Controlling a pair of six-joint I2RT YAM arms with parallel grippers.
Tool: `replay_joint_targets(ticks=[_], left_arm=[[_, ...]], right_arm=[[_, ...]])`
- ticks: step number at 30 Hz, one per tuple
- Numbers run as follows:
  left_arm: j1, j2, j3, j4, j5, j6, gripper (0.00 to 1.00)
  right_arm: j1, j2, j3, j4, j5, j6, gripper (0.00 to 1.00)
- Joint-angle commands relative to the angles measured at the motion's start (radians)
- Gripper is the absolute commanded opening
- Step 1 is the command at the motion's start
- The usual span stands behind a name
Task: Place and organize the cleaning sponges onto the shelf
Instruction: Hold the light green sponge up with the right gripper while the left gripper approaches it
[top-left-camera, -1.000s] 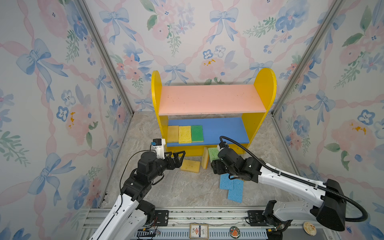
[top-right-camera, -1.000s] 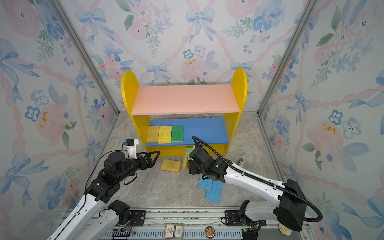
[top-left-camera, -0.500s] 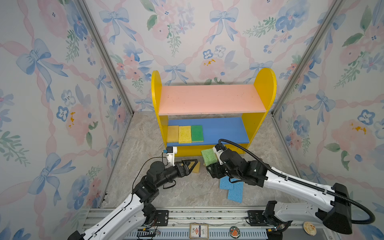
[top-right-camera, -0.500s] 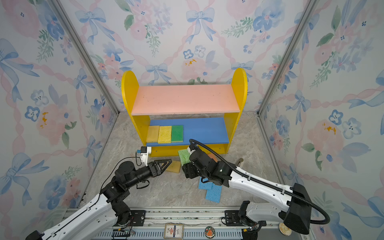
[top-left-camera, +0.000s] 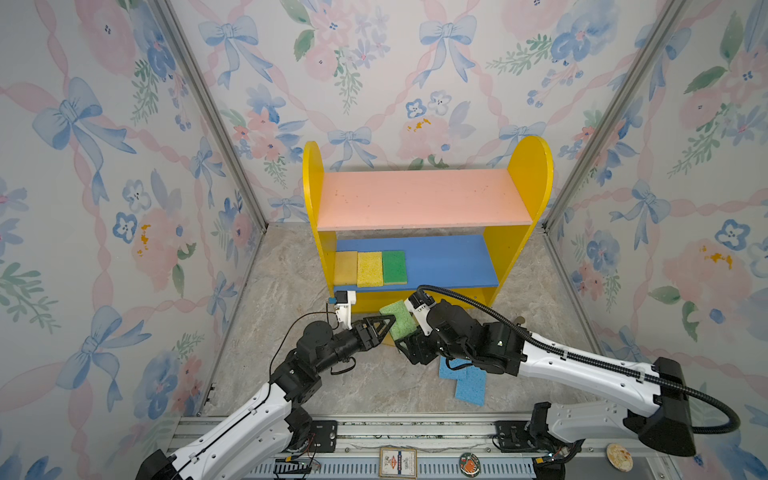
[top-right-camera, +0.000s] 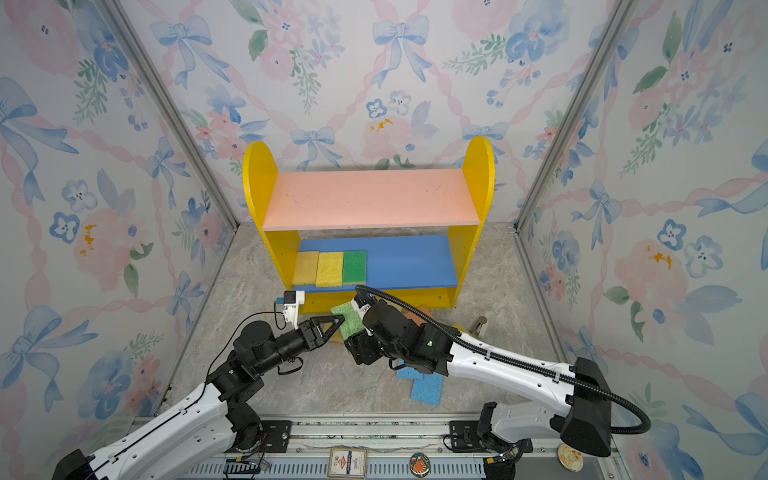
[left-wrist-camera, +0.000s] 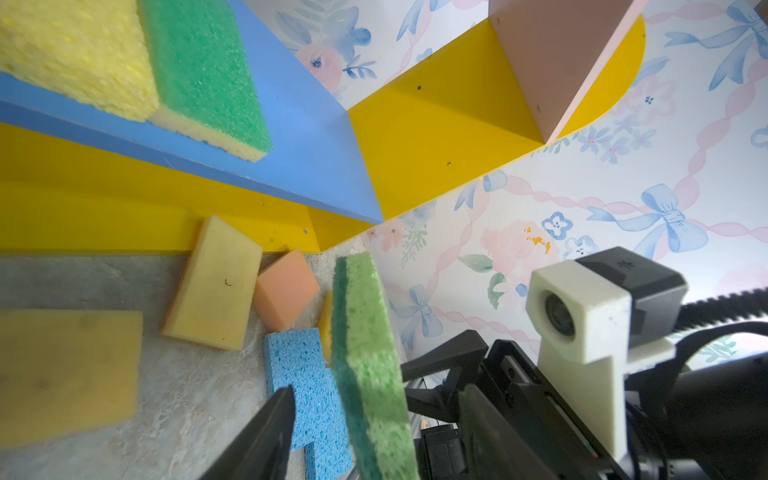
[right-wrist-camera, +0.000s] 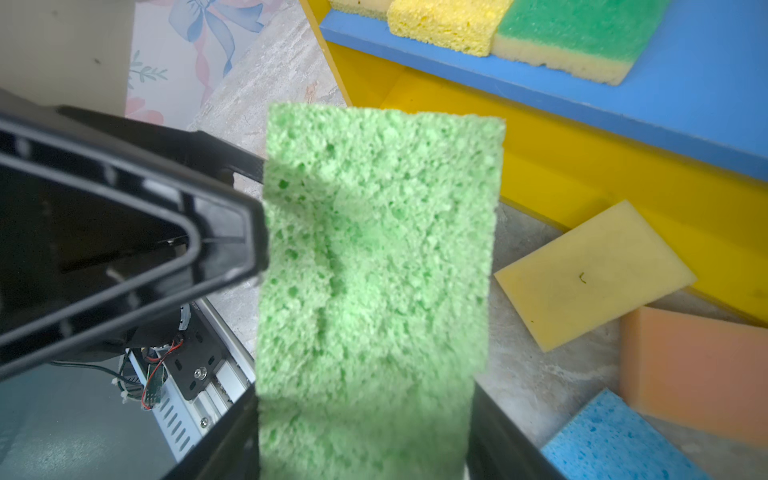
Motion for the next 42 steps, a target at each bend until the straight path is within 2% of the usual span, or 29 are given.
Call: replay_joint_targets(ticks=[1, 6, 12, 15, 19, 22, 24, 29, 35, 42], left_arm=[[-0.007, 0.001, -0.002, 0.028, -0.012, -0.001, 0.59], [-0.007, 0.0, -0.005, 0.027, -0.018, -0.001, 0.44], [-0.008, 0.002, -0.004, 0.027, -0.019, 0.005, 0.21], [-0.006, -0.007, 0.004, 0.006, -0.018, 0.017, 0.18], [0.008, -0.02, 0.036, -0.058, -0.006, 0.06, 0.16], [0.049, -0.027, 0.051, -0.076, 0.053, 0.078, 0.14], [0.099, -0.027, 0.05, -0.056, 0.128, 0.072, 0.13], [0.221, 0.011, 0.061, 0.059, 0.348, 0.006, 0.12], [0.23, 0.089, 0.149, 0.087, 0.458, 0.014, 0.11], [0.23, 0.107, 0.156, 0.133, 0.47, -0.023, 0.11]], right_arm=[[0.019, 0.015, 0.038, 0.007, -0.004, -0.025, 0.71], [0.025, 0.028, 0.049, -0.004, -0.002, -0.028, 0.73], [0.03, 0.031, 0.062, -0.019, 0.001, -0.022, 0.82], [0.03, 0.015, 0.062, -0.03, 0.004, -0.019, 0.9], [0.008, -0.041, 0.048, -0.042, -0.014, -0.012, 0.95], [-0.066, -0.107, 0.002, -0.002, -0.131, 0.027, 0.96], [-0.15, -0.143, -0.042, 0.05, -0.298, 0.081, 0.96], [-0.254, -0.19, -0.109, 0.151, -0.563, 0.19, 0.93], [-0.29, -0.226, -0.188, 0.309, -0.688, 0.292, 0.85], [-0.291, -0.197, -0.198, 0.364, -0.731, 0.312, 0.73]])
